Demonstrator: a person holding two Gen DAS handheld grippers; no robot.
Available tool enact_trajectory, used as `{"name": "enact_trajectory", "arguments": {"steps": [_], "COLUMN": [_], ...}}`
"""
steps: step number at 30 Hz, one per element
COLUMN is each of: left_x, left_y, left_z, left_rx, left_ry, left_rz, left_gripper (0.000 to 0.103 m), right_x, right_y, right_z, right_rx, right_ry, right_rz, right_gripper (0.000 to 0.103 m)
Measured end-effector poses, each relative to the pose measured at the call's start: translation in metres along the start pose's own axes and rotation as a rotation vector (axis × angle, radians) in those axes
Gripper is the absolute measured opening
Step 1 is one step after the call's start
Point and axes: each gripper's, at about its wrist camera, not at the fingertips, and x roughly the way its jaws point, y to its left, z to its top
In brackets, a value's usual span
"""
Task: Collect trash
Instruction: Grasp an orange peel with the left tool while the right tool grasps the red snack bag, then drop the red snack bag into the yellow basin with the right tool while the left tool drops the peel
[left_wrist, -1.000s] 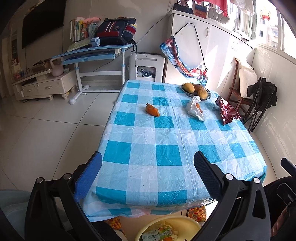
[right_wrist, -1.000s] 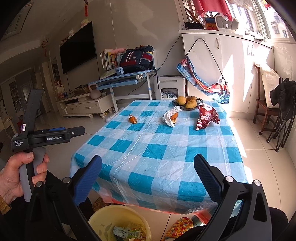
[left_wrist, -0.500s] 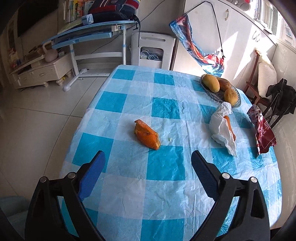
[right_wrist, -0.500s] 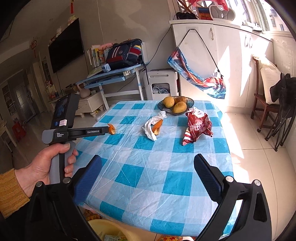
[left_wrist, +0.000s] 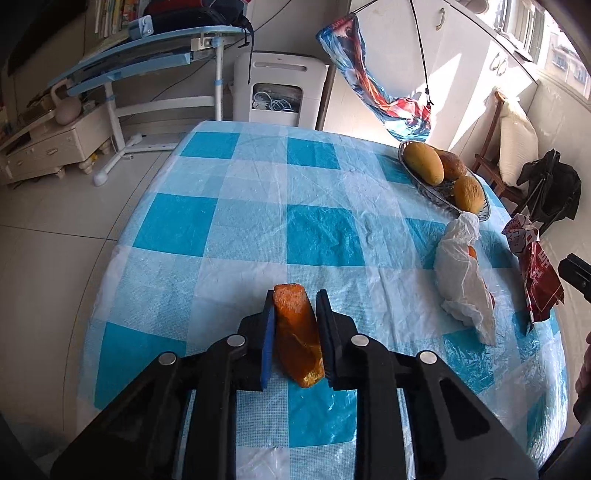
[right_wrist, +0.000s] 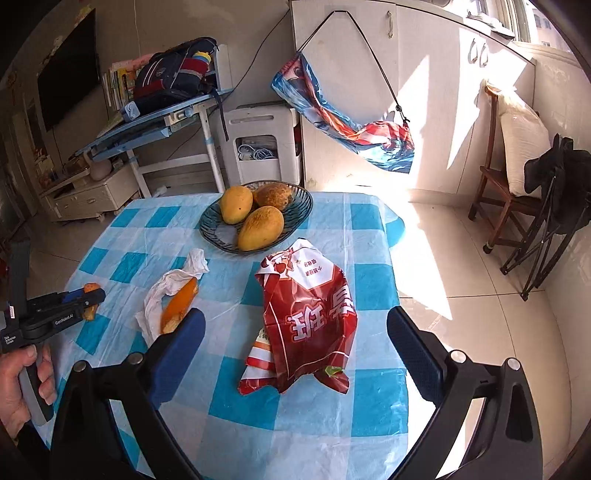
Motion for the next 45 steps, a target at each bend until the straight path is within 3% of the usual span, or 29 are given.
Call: {"name": "enact_trajectory", "arguments": {"steps": [2,4,5,7,10,18,26,32,38,41,43,45], "left_x": [-0.004,-0.012,-0.017,-0.029,-0.052,-0.122,-0.186,-0.221,-0.241,-0.248,-0.252,-0.253], "left_y": [0.007,0.013,0.015,0.018,0.021,0.017,0.009,0.001,-0.005,-0.005,-0.004,-0.004], "left_z": [-0.003,-0.006,-0.008,-0.013,-0.021,-0.062,-0.105,-0.131,-0.155,-0.169,-0.180,-0.191], "left_rx": [-0.017,-0.041,-0.051,-0.065,-0.079,-0.054,0.016,0.068,0.096,0.096,0.092,0.092], "left_ry": [0.000,0.000,-0.002,-0.009,-0.031,-0.086,-0.154,-0.188,-0.191,-0.185,-0.174,-0.155], "left_rz": [-0.040,-0.078,-0.091,-0.111,-0.127,-0.118,-0.047,-0.012,-0.006,-0.008,-0.013,-0.018], "left_gripper": [0.016,0.015,0.015,0.015,0.015,0.015,0.015,0.015,0.015,0.015,0.015,0.015], "right_x": [0.020,0.035,0.036,0.027,0.005,-0.061,-0.137,-0.165,-0.168,-0.167,-0.171,-0.176], "right_y": [-0.004,-0.009,-0.010,-0.006,0.001,0.046,0.105,0.141,0.186,0.205,0.210,0.203], "right_z": [-0.001,-0.007,-0.011,-0.011,-0.013,-0.031,-0.100,-0.153,-0.207,-0.226,-0.233,-0.230], "right_rx": [0.015,0.059,0.071,0.051,0.057,0.008,-0.051,-0.112,-0.279,-0.374,-0.401,-0.370], "right_ry": [0.048,0.121,0.131,0.118,0.084,0.000,-0.041,0.022,0.188,0.267,0.265,0.234], "right_rz": [0.024,0.101,0.131,0.146,0.194,0.344,0.536,0.634,0.652,0.635,0.597,0.581], "right_gripper": [0.091,0.060,0.060,0.047,0.037,0.035,0.036,0.036,0.037,0.048,0.056,0.057]}}
